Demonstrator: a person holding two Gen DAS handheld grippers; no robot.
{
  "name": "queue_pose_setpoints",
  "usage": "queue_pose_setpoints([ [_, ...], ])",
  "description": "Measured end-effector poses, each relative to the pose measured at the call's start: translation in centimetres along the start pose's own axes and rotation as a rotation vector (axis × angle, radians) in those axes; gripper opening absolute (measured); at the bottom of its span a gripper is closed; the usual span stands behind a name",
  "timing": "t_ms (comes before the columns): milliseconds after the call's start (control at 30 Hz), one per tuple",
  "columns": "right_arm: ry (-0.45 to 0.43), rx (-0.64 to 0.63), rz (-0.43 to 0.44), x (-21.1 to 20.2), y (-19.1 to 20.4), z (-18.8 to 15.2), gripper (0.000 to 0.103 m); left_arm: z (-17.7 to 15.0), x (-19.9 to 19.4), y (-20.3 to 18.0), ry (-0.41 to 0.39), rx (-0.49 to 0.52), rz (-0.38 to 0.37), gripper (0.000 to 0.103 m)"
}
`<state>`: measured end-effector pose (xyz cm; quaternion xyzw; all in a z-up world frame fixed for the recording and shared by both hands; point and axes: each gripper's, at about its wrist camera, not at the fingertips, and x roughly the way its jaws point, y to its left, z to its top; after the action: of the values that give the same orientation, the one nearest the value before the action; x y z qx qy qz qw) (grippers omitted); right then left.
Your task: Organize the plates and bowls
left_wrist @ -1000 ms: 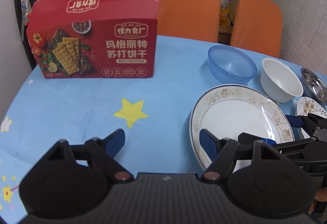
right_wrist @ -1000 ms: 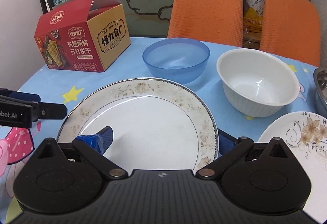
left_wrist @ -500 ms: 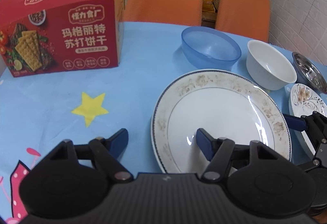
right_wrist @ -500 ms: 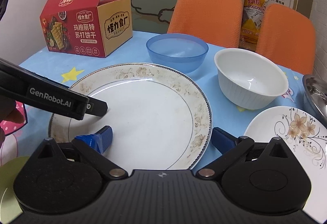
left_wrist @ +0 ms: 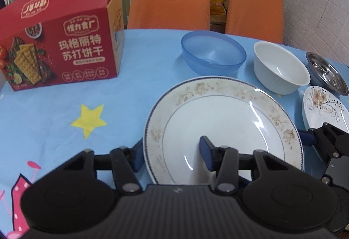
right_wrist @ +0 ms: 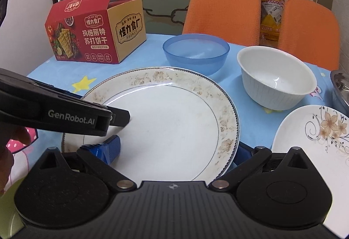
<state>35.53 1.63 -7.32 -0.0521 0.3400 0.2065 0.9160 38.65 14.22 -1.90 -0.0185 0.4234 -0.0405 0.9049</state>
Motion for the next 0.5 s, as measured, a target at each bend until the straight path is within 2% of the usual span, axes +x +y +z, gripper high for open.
queue_pose_setpoints([
  [100, -0.019, 0.033, 0.014, -0.5, -0.1, 0.2, 0.091, 0.4, -0.7, -0.2, -0.023, 0.009, -0.003, 0.038],
  [300, -0.043, 0.048, -0.002, -1.6, 0.1, 0.6, 0.091, 0.7, -1.5, -0.2, -0.032, -0.007, -0.018, 0.038],
  [500, -0.072, 0.051, -0.009, -4.1, 0.9, 0.2, 0.091, -0.4, -4.3, -0.4, -0.055, -0.011, -0.029, 0.038],
])
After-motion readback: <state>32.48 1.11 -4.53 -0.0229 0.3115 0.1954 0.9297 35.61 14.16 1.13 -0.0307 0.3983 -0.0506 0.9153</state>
